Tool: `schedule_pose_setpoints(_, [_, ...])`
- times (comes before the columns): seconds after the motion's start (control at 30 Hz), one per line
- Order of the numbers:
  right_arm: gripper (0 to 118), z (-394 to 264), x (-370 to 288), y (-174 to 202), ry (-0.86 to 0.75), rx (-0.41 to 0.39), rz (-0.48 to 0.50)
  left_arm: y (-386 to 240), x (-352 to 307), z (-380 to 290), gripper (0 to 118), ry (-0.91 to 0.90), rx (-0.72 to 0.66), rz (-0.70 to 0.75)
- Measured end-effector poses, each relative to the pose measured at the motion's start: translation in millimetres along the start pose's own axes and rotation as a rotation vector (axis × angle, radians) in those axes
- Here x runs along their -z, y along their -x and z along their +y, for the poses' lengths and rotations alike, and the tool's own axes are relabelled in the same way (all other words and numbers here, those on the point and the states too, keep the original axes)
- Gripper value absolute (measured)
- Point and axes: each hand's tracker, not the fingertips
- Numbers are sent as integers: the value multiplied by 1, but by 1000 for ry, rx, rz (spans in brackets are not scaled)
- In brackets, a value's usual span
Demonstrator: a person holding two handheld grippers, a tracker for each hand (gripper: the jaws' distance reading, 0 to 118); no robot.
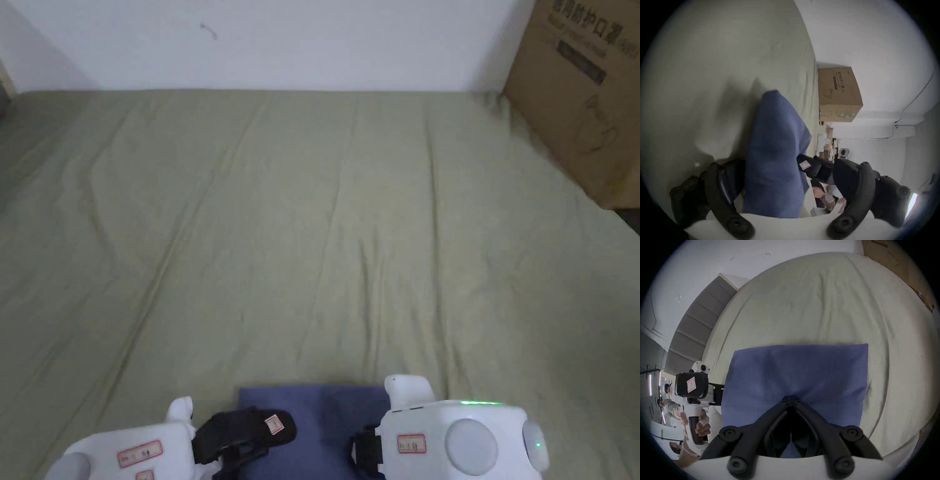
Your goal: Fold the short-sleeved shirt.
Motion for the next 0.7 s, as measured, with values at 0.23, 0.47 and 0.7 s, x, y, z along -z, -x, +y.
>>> schedule_pose_setpoints(0.23, [0, -1, -6, -2, -5, 23, 17, 22, 11, 18, 33, 45, -49, 35])
schedule_pose_setpoints(0.47, [0, -4, -29, 8, -58, 1, -7, -4, -21, 25, 32, 60, 127, 149])
schedule_pose_setpoints(0.7, [0, -3, -44, 4, -129, 31, -32, -30, -122, 72, 32, -8, 295, 531])
